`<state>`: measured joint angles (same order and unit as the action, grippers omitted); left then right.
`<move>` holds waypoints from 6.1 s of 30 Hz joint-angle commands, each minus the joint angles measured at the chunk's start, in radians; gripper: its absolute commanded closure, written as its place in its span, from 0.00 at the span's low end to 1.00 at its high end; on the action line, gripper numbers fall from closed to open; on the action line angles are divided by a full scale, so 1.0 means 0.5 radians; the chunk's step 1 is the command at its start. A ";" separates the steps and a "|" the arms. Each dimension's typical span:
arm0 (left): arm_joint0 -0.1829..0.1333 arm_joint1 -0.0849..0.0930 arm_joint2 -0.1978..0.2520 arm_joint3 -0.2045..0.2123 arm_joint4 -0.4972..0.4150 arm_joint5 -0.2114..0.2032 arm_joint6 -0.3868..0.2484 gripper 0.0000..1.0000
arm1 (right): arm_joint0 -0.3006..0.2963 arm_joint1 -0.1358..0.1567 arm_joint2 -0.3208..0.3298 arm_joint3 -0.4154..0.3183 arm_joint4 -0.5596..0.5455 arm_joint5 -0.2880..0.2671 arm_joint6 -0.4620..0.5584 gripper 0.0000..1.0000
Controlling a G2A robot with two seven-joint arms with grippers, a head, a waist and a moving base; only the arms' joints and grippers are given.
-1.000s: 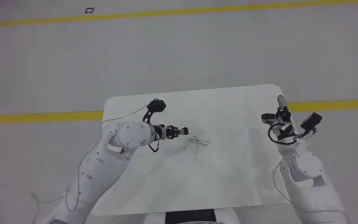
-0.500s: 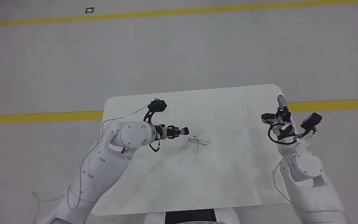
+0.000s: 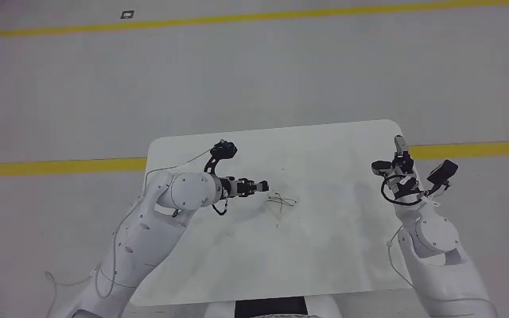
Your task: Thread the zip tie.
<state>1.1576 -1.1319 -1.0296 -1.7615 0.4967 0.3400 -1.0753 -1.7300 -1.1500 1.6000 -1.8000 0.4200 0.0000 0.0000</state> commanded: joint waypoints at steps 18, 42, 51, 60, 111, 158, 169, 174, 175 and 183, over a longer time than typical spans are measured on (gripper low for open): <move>-0.498 -0.223 0.421 0.586 0.095 0.000 -0.170 0.00 | 0.000 0.000 0.000 0.000 0.000 0.000 0.000 0.00; -0.783 -0.358 0.792 0.643 0.260 0.000 -0.336 0.00 | 0.000 0.000 0.000 0.000 0.000 0.000 0.000 0.00; -0.817 -0.419 0.834 0.718 0.316 0.000 -0.360 0.00 | 0.000 0.000 0.000 0.000 0.000 0.000 0.000 0.00; -0.831 -0.428 0.865 0.711 0.322 -0.079 -0.331 0.00 | 0.000 0.000 0.000 0.000 0.000 0.000 0.000 0.00; -0.866 -0.521 0.937 0.970 0.147 -0.148 -0.350 0.00 | 0.000 0.000 0.000 0.000 0.000 0.000 0.000 0.00; -1.007 -0.831 1.196 1.516 0.167 -0.006 -0.316 0.73 | 0.000 0.000 0.000 0.000 0.000 0.000 0.000 0.00; -1.057 -0.900 1.258 1.681 0.124 -0.037 -0.285 0.76 | 0.000 0.000 0.000 0.000 0.000 0.000 0.000 0.00; -1.081 -0.930 1.276 1.754 0.103 -0.051 -0.266 0.73 | 0.000 0.000 0.000 0.000 0.000 0.000 0.000 0.00; -1.087 -0.939 1.285 1.774 0.099 -0.057 -0.265 0.73 | 0.000 0.000 0.000 0.000 0.000 0.000 0.000 0.00; -1.129 -1.015 1.347 1.922 0.070 -0.114 -0.249 0.75 | 0.000 0.000 0.000 0.000 0.000 0.000 0.000 0.00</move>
<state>0.5958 -1.6345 -0.3604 -0.8111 0.5331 0.2867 -1.2002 -1.7300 -1.1500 1.6000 -1.8000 0.4200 0.0000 0.0000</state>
